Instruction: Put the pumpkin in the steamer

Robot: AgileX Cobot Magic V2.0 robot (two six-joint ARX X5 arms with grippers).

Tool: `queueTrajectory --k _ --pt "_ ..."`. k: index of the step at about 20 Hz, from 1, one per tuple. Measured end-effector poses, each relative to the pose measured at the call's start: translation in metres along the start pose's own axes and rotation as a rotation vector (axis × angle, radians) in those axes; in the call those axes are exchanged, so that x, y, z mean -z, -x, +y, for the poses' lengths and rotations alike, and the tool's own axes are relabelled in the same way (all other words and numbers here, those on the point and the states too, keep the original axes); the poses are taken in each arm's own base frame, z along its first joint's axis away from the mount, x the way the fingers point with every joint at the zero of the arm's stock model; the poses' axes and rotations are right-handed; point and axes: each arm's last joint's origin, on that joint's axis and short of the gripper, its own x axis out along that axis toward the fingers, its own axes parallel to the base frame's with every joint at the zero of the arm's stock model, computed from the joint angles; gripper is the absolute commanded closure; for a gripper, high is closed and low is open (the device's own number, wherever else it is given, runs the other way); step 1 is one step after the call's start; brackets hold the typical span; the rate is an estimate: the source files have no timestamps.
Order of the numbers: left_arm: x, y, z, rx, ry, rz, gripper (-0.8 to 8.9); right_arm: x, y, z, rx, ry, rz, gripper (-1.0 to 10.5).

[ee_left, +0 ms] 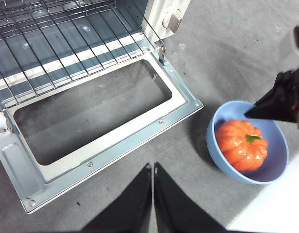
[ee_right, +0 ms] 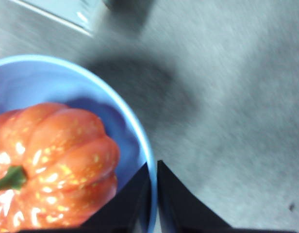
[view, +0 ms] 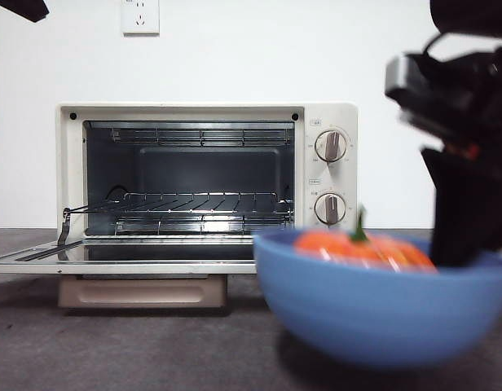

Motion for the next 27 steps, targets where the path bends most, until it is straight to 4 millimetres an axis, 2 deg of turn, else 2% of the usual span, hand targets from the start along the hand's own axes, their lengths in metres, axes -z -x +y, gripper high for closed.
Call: queueTrajectory --k 7,9,15,20,27 --pt "0.0 0.0 0.0 0.0 0.0 -0.001 7.98 -0.035 0.034 0.028 -0.056 0.017 -0.107 9.4" --pt "0.0 0.0 0.0 0.0 -0.001 -0.002 7.98 -0.052 0.036 0.033 -0.043 0.003 -0.125 9.4" --pt "0.0 0.0 0.0 0.0 -0.009 -0.002 7.98 -0.111 0.015 0.052 0.024 -0.034 -0.103 9.4" --pt "0.0 0.0 0.0 0.0 -0.027 -0.002 7.98 -0.154 0.011 0.07 0.068 -0.065 -0.138 9.4" --pt "0.0 0.0 0.0 0.0 -0.027 -0.001 7.98 -0.167 -0.021 0.07 0.124 -0.166 -0.138 9.4"
